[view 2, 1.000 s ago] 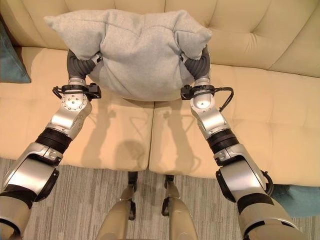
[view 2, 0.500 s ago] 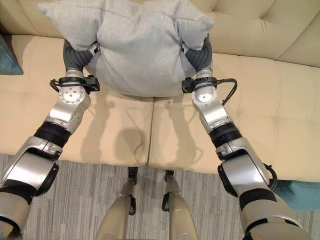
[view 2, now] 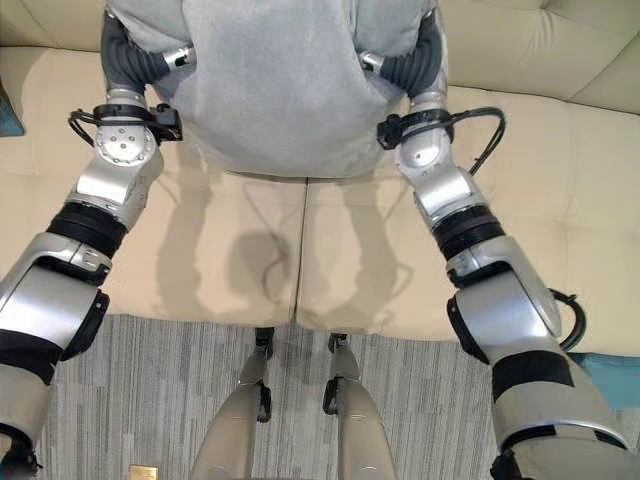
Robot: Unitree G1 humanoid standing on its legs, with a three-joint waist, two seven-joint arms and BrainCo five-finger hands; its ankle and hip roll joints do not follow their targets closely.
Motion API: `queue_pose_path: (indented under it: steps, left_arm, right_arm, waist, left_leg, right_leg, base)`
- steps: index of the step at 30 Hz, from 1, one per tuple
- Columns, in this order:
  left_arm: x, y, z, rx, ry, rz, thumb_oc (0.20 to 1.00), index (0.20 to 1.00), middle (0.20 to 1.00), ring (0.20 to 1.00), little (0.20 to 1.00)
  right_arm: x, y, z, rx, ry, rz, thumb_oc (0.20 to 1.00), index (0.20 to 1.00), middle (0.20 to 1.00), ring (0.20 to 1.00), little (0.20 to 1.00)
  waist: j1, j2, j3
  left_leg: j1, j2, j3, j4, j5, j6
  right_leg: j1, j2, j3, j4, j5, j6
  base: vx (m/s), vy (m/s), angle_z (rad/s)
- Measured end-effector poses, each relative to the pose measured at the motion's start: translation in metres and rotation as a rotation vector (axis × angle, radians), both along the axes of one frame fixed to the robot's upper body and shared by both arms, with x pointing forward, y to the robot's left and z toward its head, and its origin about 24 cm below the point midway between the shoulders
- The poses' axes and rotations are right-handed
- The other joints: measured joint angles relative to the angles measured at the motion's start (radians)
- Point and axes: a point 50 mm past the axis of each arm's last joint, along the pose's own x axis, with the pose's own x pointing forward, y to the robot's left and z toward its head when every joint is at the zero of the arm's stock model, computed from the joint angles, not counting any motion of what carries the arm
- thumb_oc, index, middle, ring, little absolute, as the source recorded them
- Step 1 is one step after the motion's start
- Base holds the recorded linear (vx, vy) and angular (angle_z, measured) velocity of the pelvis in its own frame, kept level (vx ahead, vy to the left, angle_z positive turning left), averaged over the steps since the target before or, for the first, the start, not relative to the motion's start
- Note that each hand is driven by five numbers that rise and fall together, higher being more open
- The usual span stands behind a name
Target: Pick up all the scattered cushions and arrange them neatly on the sofa.
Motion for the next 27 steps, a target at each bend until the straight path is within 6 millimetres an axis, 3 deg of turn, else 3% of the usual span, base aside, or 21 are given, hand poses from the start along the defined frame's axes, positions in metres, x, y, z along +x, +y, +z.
queue_pose_path:
  steps: [2,6,8,15,18,22,24,26,27]
  left_arm:
    - [-0.003,0.01,0.007,0.001,-0.017,0.027,1.0,1.0,1.0,1.0,1.0]
    - [-0.004,0.017,0.006,-0.023,-0.015,0.042,1.0,1.0,1.0,1.0,1.0]
    - [-0.006,0.034,0.007,-0.104,-0.016,0.08,1.0,1.0,1.0,1.0,1.0]
    - [-0.025,0.08,0.023,-0.118,-0.064,0.195,1.0,1.0,1.0,1.0,1.0]
    - [-0.031,0.091,0.007,-0.14,-0.053,0.199,1.0,1.0,1.0,1.0,1.0]
    - [-0.07,0.098,-0.102,-0.125,0.083,0.122,1.0,1.0,1.0,1.0,1.0]
    - [-0.083,0.103,-0.156,-0.124,0.256,0.138,1.0,1.0,1.0,1.0,1.0]
    - [-0.105,0.11,-0.199,-0.119,0.386,0.156,1.0,1.0,1.0,1.0,1.0]
    - [-0.122,0.112,-0.227,-0.13,0.488,0.158,1.0,1.0,1.0,1.0,1.0]
  right_arm:
    - [-0.002,-0.011,0.011,0.002,-0.032,-0.074,1.0,1.0,1.0,1.0,1.0]
    - [-0.002,-0.023,0.012,0.008,-0.03,-0.161,1.0,1.0,1.0,1.0,1.0]
    - [-0.001,-0.034,0.011,0.033,-0.01,-0.22,1.0,1.0,1.0,1.0,1.0]
    - [-0.01,-0.075,0.017,0.093,-0.011,-0.327,1.0,1.0,1.0,1.0,1.0]
    - [-0.014,-0.088,0.003,0.126,0.007,-0.315,1.0,1.0,1.0,1.0,1.0]
    - [-0.037,-0.1,-0.092,0.124,0.164,-0.192,1.0,1.0,1.0,1.0,1.0]
    - [-0.052,-0.114,-0.142,0.128,0.304,-0.19,1.0,1.0,1.0,1.0,1.0]
    - [-0.074,-0.122,-0.191,0.177,0.44,-0.174,1.0,1.0,1.0,1.0,1.0]
    - [-0.091,-0.124,-0.227,0.188,0.572,-0.146,1.0,1.0,1.0,1.0,1.0]
  waist:
    - [0.002,0.0,0.0]
    - [0.008,0.0,0.0]
    - [0.008,0.0,0.0]
    - [0.006,0.0,0.0]
    - [0.005,0.0,0.0]
    - [-0.002,0.0,0.0]
    - [0.002,-0.002,0.0]
    - [0.0,-0.014,-0.006]
    - [0.0,-0.025,-0.011]
  left_leg:
    - [-0.005,0.0,0.0,0.001,0.0,0.0]
    - [-0.006,0.0,-0.001,0.004,0.0,0.0]
    - [-0.007,0.0,-0.002,0.004,0.0,0.0]
    - [-0.002,0.0,-0.003,0.004,0.0,0.0]
    - [0.032,0.0,-0.001,0.003,0.0,0.0]
    - [0.16,0.002,0.006,0.0,-0.001,-0.001]
    - [0.229,0.002,0.005,0.0,-0.011,-0.012]
    - [0.294,0.005,0.005,-0.001,-0.035,-0.024]
    - [0.328,0.01,0.005,-0.001,-0.045,-0.023]
  right_leg:
    - [-0.005,0.0,0.0,0.0,0.002,-0.002]
    - [-0.005,-0.001,0.0,0.0,0.006,-0.009]
    - [-0.005,-0.001,0.0,0.0,0.006,-0.009]
    - [-0.001,-0.001,0.0,0.0,0.008,-0.011]
    - [0.033,0.0,0.0,0.0,0.008,-0.011]
    - [0.157,0.001,0.0,0.0,0.005,-0.008]
    - [0.23,0.0,-0.001,-0.001,-0.022,0.02]
    - [0.3,0.001,-0.002,-0.001,-0.061,0.021]
    - [0.334,0.005,-0.002,-0.001,-0.078,0.025]
  base:
    - [0.02,0.007,0.0]
    - [0.02,0.002,0.0]
    - [0.02,0.004,0.01]
    - [0.0,0.0,0.0]
    - [0.04,-0.008,-0.02]
    - [0.07,-0.035,-0.03]
    - [0.06,-0.046,0.09]
    - [0.05,-0.023,0.09]
    - [0.07,-0.014,0.02]
